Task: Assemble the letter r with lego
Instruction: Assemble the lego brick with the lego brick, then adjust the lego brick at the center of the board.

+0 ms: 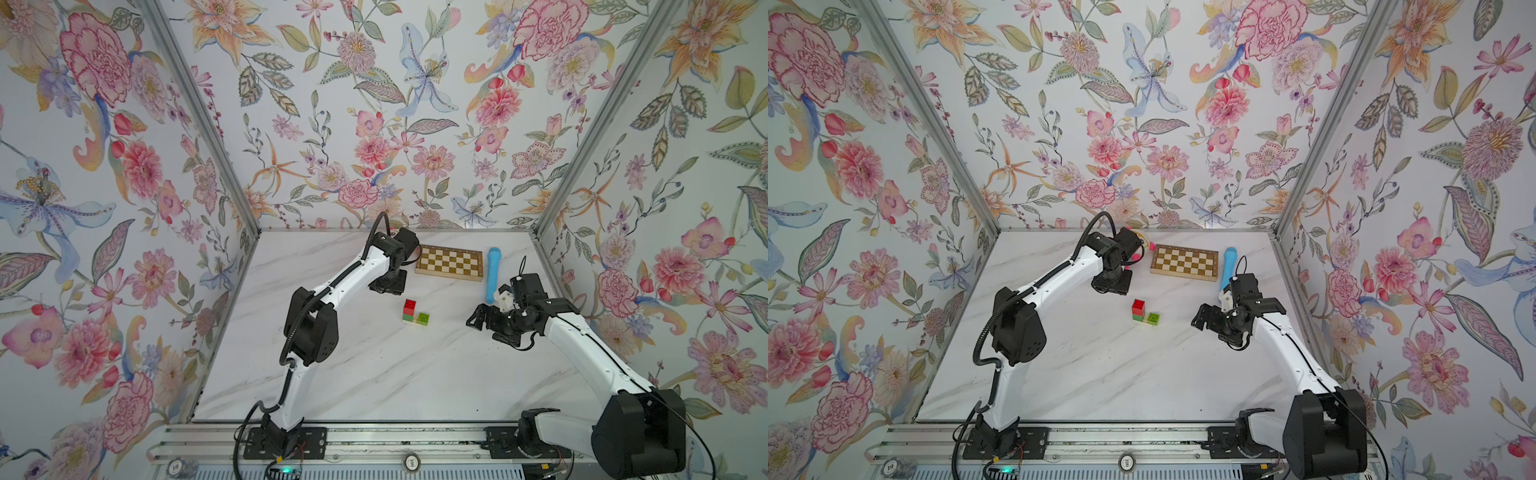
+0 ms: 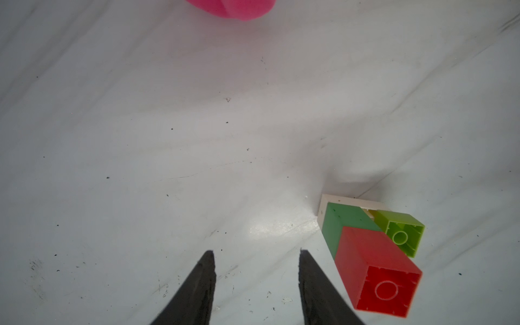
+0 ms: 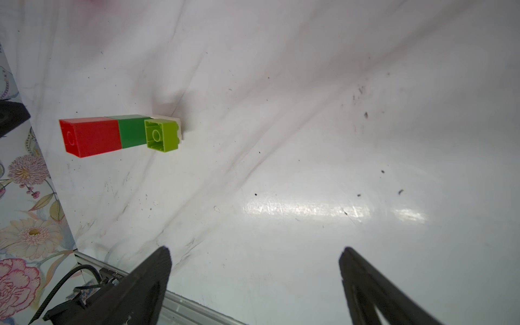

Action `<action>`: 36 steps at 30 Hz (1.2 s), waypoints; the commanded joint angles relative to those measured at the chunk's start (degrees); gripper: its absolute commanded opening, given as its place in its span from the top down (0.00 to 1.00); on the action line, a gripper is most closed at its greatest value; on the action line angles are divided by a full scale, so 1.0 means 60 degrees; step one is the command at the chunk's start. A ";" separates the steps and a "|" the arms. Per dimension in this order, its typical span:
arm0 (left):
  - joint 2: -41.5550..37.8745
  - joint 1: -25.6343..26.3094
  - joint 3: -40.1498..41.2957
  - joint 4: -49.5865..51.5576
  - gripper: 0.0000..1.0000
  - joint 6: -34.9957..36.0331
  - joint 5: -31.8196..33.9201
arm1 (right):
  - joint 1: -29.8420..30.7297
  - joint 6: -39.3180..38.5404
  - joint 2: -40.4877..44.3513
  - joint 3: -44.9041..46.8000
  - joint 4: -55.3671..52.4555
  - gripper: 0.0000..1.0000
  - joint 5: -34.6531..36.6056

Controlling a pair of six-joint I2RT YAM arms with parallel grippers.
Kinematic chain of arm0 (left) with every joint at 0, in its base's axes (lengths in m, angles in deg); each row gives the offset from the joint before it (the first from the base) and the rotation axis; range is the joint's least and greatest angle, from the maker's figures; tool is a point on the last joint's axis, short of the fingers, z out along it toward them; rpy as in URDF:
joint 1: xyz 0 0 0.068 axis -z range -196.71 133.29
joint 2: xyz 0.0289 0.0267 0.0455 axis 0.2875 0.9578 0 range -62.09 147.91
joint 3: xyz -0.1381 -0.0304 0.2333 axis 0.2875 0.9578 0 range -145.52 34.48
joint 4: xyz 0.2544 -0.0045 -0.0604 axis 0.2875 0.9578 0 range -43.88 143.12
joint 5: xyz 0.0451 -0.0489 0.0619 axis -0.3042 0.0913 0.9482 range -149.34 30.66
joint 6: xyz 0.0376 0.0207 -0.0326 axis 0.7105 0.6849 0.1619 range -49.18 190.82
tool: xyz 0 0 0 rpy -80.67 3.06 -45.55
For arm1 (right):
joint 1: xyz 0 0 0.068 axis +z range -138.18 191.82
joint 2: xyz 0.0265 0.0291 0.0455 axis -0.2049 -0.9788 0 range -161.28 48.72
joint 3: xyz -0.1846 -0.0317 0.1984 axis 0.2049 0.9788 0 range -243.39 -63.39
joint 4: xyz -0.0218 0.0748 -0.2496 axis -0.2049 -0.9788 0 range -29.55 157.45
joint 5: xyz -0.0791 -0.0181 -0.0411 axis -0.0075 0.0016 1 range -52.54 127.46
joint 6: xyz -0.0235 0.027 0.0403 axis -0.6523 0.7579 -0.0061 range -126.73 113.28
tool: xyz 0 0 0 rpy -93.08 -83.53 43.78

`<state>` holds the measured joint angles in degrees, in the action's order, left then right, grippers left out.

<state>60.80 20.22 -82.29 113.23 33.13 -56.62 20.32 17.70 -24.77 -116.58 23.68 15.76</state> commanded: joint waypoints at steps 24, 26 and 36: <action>-0.2744 -0.0113 0.6617 -0.5428 0.52 -0.1229 -0.3402 | 0.1539 0.1075 -0.4083 -0.3297 0.1109 0.39 -0.0627; -0.2730 -0.0076 0.6755 -0.5449 0.52 -0.1175 -0.3515 | 0.1384 0.0885 -0.4478 -0.3556 0.1102 0.43 -0.0500; -0.2868 0.0422 0.7579 -0.6061 0.53 -0.1449 -0.3910 | 0.1823 0.0382 -0.6014 -0.4722 0.0981 0.46 -0.0400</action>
<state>45.26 21.44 -37.83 78.57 25.65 -78.50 29.98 21.77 -61.32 -142.39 30.61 12.83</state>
